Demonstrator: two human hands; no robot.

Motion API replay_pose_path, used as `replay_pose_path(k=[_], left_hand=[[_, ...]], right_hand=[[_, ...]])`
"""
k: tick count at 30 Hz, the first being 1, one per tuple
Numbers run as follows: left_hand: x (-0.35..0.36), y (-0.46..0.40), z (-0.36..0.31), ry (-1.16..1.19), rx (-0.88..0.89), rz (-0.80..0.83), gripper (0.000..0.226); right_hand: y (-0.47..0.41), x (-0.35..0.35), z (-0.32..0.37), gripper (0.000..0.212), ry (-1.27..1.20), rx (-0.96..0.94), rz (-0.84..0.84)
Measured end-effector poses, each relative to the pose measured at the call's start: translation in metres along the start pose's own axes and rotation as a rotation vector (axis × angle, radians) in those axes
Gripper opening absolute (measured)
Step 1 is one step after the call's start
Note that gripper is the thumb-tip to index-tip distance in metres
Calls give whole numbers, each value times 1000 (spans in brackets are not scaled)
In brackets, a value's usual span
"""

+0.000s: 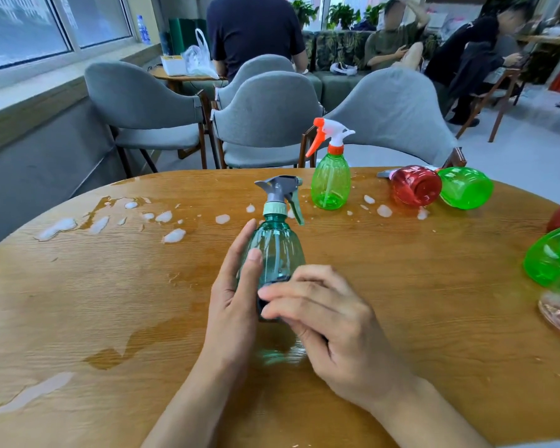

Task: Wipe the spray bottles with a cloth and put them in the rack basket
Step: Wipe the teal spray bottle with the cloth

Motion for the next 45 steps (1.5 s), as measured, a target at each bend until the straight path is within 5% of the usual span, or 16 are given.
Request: replay_pose_path(k=[4, 9, 13, 19, 23, 31, 39, 45], left_hand=[[-18, -5, 2, -41, -30, -81, 43], [-13, -6, 1, 92, -70, -33, 44], [1, -2, -1, 157, -103, 21, 40], [4, 3, 4, 46, -81, 36, 52], [14, 7, 5, -56, -16, 100, 50], [14, 7, 6, -80, 14, 74, 45], [-19, -7, 1, -33, -21, -73, 40], [-3, 0, 3, -56, 13, 45, 40]], right_hand=[[4, 6, -1, 16, -146, 56, 75], [16, -32, -47, 16, -501, 456, -333], [18, -21, -57, 18, -542, 560, -355], [13, -31, -53, 19, -493, 489, -365], [-5, -57, -40, 20, -186, 314, -411], [-13, -26, -24, 22, 80, 127, -132], [12, 14, 2, 20, -29, -24, 110], [1, -53, -29, 18, -194, 242, -302]])
Point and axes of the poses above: each hand's wrist, its own y-axis away from the middle knuckle, its own x-axis out of the palm, z = x × y, the point moved 9 cm from there along -y, towards the middle knuckle, and after that the axes turned 1 degree about z, right-handed, at the moved point
